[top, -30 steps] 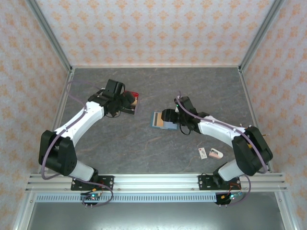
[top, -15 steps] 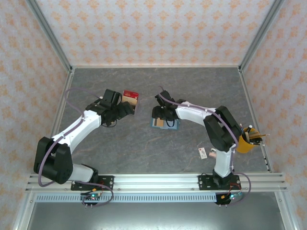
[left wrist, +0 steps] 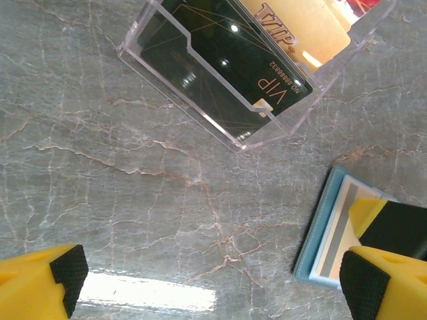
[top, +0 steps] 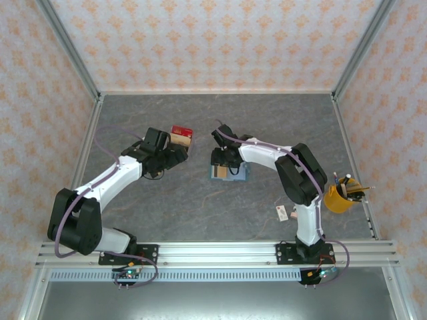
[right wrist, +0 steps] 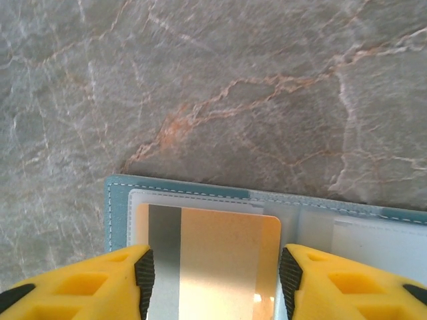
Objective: Take the credit cards out of the card holder
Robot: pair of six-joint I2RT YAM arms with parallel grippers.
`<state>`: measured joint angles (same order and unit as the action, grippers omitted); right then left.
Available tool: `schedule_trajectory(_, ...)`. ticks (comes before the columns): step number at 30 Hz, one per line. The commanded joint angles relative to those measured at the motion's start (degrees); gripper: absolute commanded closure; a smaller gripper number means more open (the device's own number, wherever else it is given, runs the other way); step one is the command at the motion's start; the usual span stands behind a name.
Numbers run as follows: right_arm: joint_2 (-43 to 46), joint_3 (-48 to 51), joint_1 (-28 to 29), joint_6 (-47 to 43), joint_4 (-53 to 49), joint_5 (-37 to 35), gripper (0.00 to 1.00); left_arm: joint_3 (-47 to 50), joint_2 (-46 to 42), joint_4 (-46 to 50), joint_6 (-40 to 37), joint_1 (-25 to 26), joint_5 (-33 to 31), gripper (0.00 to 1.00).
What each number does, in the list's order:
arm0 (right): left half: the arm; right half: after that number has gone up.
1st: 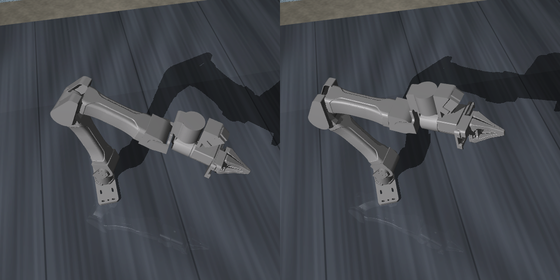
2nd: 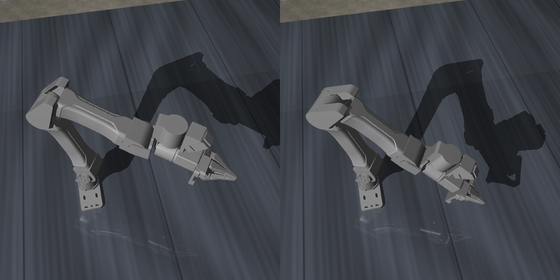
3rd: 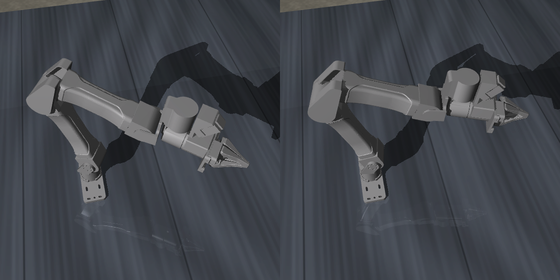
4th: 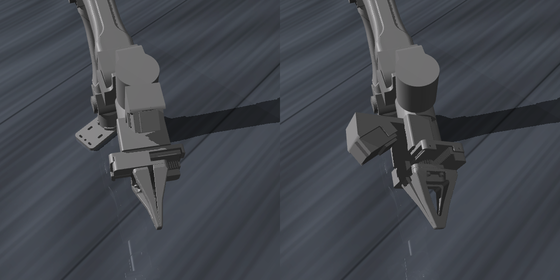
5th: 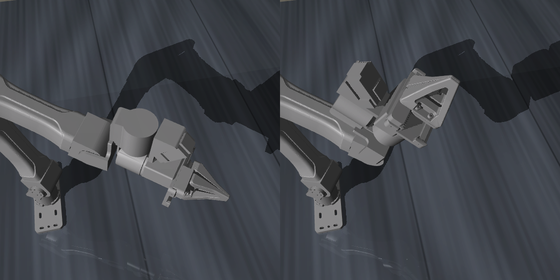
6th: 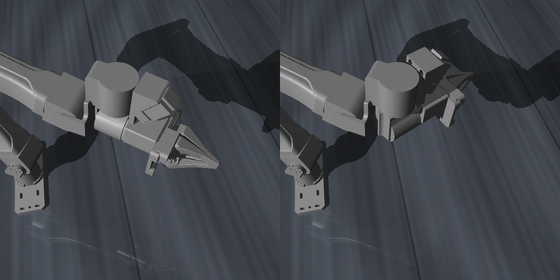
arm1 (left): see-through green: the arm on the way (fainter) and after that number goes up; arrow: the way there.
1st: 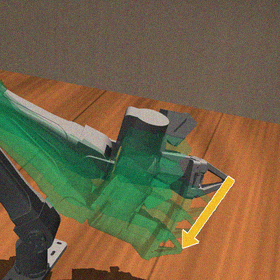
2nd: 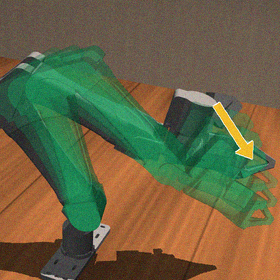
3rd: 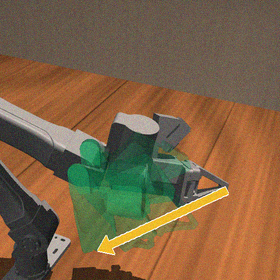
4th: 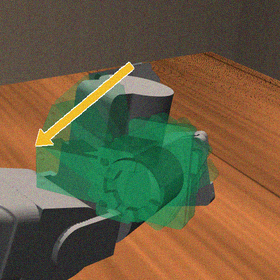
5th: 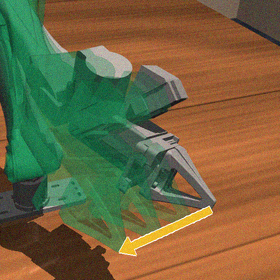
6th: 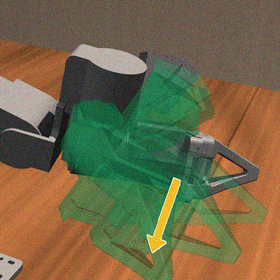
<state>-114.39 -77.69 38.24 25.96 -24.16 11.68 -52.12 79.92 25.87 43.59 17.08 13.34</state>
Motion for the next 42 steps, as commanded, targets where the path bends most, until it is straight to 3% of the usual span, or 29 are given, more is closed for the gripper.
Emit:
schedule_trajectory(1, 0.3, 2.4, 1.1, -1.5, -2.9, 3.7, 0.46, 1.0, 1.4, -2.6, -0.6, -0.5, 1.5, 0.00)
schedule_trajectory(8, 5.3, 5.7, 0.9, -1.2, 0.5, 5.8, 0.47, 1.8, 3.9, -6.8, 0.5, 0.9, 5.7, 0.02)
schedule_trajectory(12, 8.9, 7.1, -1.0, -1.1, 2.4, 12.0, 0.46, 1.4, 5.2, -9.2, 1.1, 3.7, 8.0, 0.08)
schedule_trajectory(15, 10.7, 8.2, -2.3, -1.6, 1.8, 13.8, 0.47, 0.4, 6.6, -10.1, 1.8, 6.2, 8.3, 0.15)
schedule_trajectory(23, 13.6, 12.1, -4.7, -2.8, -0.1, 16.8, 0.49, -1.7, 13.2, -15.9, 5.5, 10.2, 12.6, 0.50)
schedule_trajectory(29, 12.5, 12.5, -5.3, -3.2, -0.1, 18.9, 0.62, -4.0, 18.4, -19.1, 7.5, 12.1, 15.5, 0.71)
schedule_trajectory(34, 11.5, 12.6, -5.7, -3.5, -0.2, 19.0, 0.72, -5.7, 21.3, -19.5, 8.3, 13.0, 15.5, 0.78)
schedule_trajectory(42, 9.8, 12.7, -6.2, -4.4, -0.8, 19.5, 0.77, -7.6, 24.7, -17.2, 8.6, 13.2, 14.7, 0.83)
